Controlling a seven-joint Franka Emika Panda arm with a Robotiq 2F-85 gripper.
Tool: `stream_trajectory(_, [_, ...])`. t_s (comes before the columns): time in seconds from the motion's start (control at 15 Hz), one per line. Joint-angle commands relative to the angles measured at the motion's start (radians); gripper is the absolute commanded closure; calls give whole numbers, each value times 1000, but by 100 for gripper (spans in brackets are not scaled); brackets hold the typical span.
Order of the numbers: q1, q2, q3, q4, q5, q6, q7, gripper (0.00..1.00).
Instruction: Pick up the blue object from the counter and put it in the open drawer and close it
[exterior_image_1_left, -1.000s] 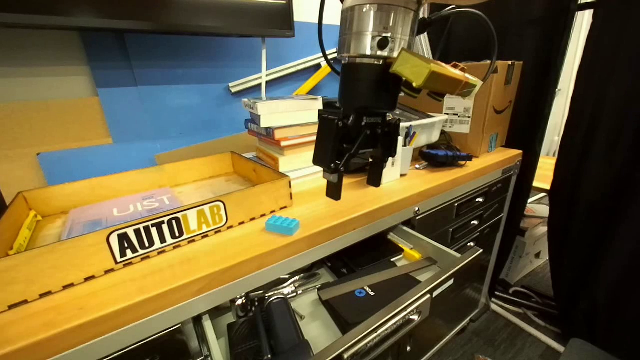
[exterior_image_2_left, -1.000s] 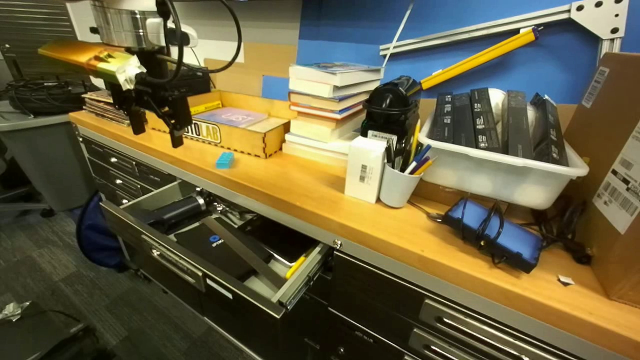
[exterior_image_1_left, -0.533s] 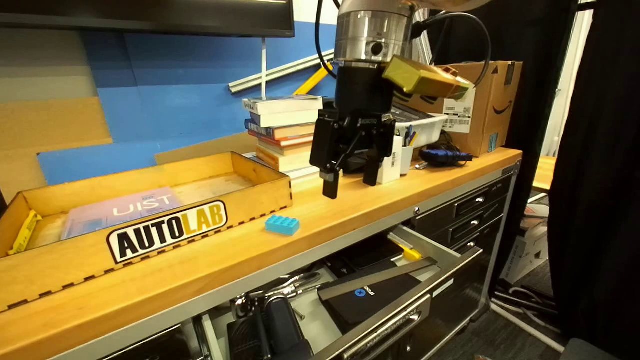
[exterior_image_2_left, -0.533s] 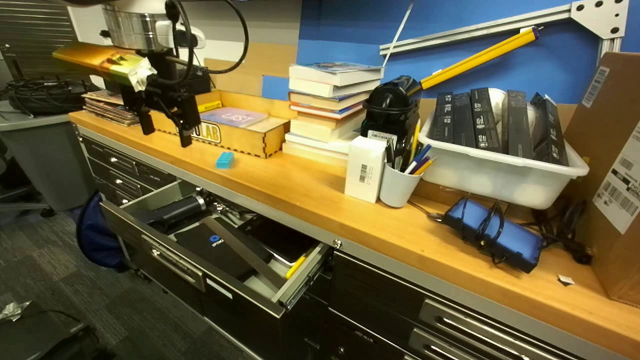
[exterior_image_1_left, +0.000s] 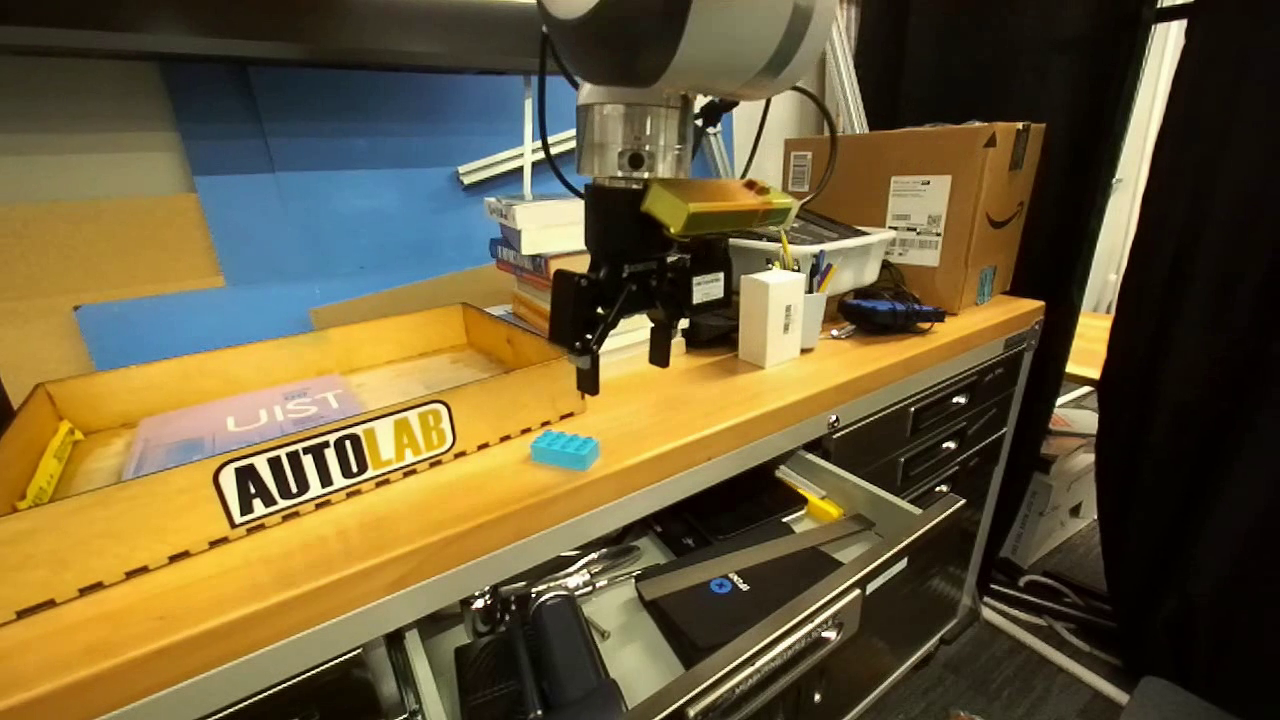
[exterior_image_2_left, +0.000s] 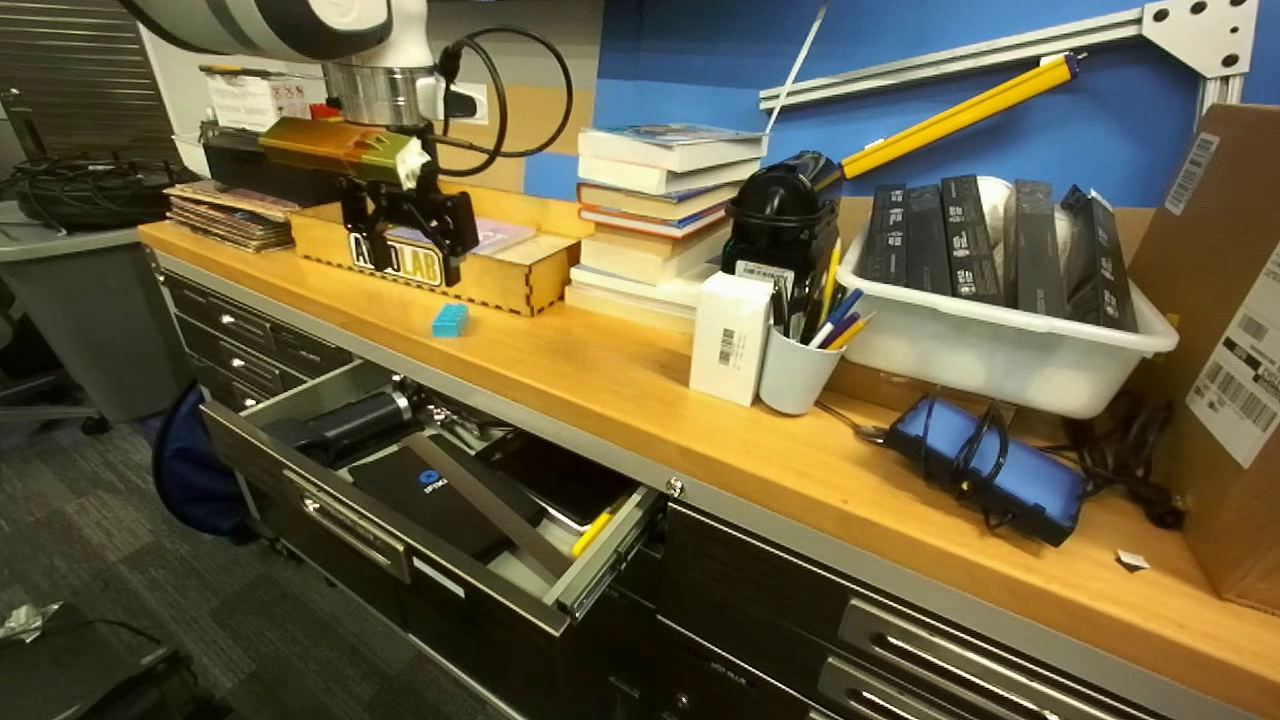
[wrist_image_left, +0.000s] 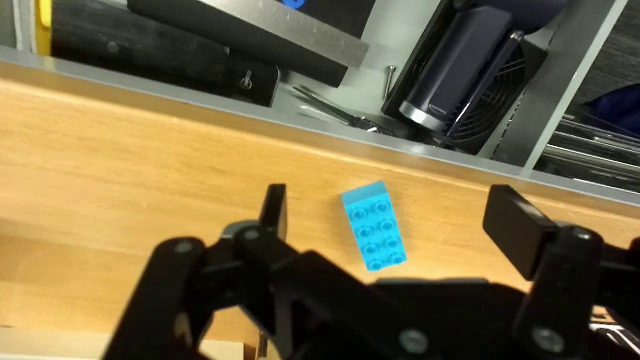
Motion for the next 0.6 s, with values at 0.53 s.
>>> stream_trajectory(0.53, [-6, 372, 42, 361, -30, -87, -54, 0])
